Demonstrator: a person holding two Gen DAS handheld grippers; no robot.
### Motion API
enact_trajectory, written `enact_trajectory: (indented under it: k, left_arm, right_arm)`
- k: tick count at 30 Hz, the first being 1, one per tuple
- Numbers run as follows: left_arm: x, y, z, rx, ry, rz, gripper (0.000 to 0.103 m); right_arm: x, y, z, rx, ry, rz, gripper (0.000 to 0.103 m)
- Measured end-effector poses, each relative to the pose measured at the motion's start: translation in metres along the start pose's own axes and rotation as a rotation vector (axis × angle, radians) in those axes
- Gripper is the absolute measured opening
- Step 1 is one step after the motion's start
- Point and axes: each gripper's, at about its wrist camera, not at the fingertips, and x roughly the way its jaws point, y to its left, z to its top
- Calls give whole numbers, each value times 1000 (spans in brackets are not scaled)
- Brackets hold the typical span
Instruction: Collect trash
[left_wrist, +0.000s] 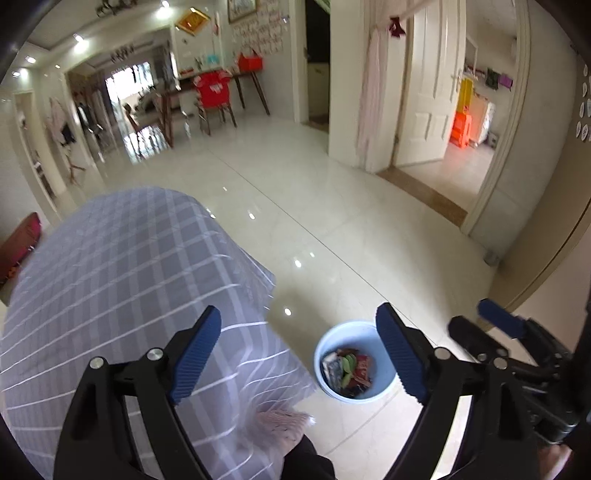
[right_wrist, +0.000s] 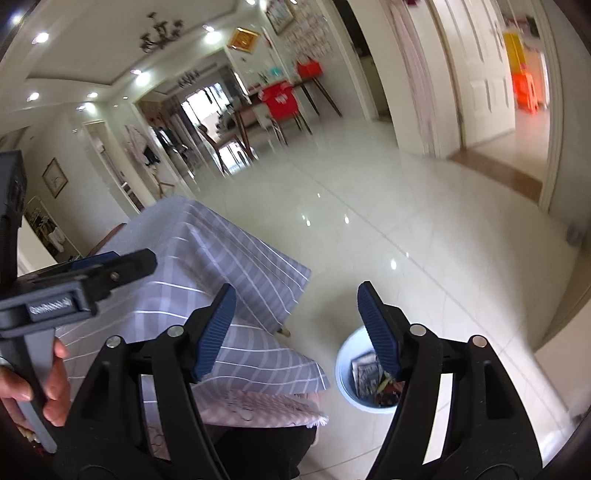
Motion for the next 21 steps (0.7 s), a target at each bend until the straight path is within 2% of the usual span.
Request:
enact_trajectory:
  k: [6, 11, 17, 21]
  left_arm:
    - [-79, 10, -18, -20, -138, 72, 90]
    - [-137, 9, -37, -38, -229, 126, 93]
    - [-196, 1, -63, -50, -334, 191, 93]
    - [-227, -9, -78, -58, -388, 197, 94]
  right_arm:
    - [-64, 44, 4, -98, -103, 10, 76]
    - [-113, 75, -1, -166, -173, 22, 78]
    - [-164, 94, -15, -220, -247, 40, 82]
    - [-193, 99, -25, -236, -294, 46, 84]
